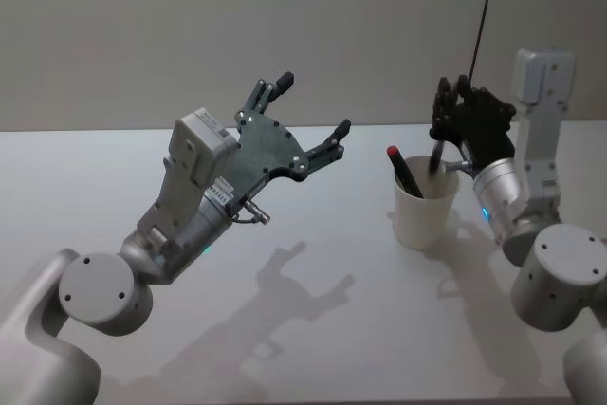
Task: Place the pen into the pen holder.
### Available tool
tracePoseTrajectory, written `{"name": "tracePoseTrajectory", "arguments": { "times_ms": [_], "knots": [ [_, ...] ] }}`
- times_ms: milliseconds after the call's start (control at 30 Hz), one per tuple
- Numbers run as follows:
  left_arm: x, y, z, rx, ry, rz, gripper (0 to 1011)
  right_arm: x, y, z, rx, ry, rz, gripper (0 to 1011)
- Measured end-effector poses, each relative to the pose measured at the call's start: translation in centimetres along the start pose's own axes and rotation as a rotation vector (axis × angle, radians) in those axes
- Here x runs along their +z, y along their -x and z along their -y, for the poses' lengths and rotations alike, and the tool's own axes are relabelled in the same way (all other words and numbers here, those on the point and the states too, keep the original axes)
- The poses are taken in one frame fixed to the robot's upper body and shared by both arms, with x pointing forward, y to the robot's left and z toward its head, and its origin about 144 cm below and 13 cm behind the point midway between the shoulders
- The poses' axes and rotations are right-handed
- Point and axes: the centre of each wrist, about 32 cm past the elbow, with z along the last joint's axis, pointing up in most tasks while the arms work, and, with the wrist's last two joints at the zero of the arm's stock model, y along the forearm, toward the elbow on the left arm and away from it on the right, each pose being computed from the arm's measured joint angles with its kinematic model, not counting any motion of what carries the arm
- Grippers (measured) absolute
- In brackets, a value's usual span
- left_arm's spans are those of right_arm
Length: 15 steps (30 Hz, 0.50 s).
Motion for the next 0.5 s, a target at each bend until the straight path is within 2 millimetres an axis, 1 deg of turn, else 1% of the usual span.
{"name": "tracePoseTrajectory", "arguments": {
  "times_ms": [33,67,167,200,233,267,333,433,500],
  "knots": [
    [0.0,0.0,0.0,0.0,0.0,0.0,1004,-0.14,0.01,-0.05,0.002,0.004,0.0,185],
    [0.0,0.0,0.0,0.0,0.0,0.0,1004,-0.2,0.03,-0.06,0.004,0.006,0.0,227],
    [0.0,0.0,0.0,0.0,0.0,0.0,1004,-0.34,0.05,-0.12,0.007,0.01,0.0,309],
    [0.0,0.0,0.0,0.0,0.0,0.0,1004,-0.47,0.08,-0.15,0.011,0.014,-0.001,375],
    [0.0,0.0,0.0,0.0,0.0,0.0,1004,-0.47,0.08,-0.15,0.011,0.014,-0.001,375],
    [0.0,0.0,0.0,0.0,0.0,0.0,1004,-0.52,0.09,-0.17,0.013,0.015,-0.002,414],
    [0.0,0.0,0.0,0.0,0.0,0.0,1004,-0.57,0.09,-0.18,0.015,0.016,-0.003,446],
    [0.0,0.0,0.0,0.0,0.0,0.0,1004,-0.65,0.08,-0.19,0.018,0.018,-0.005,589],
    [0.0,0.0,0.0,0.0,0.0,0.0,1004,-0.69,0.09,-0.2,0.02,0.018,-0.007,634]
  ]
}}
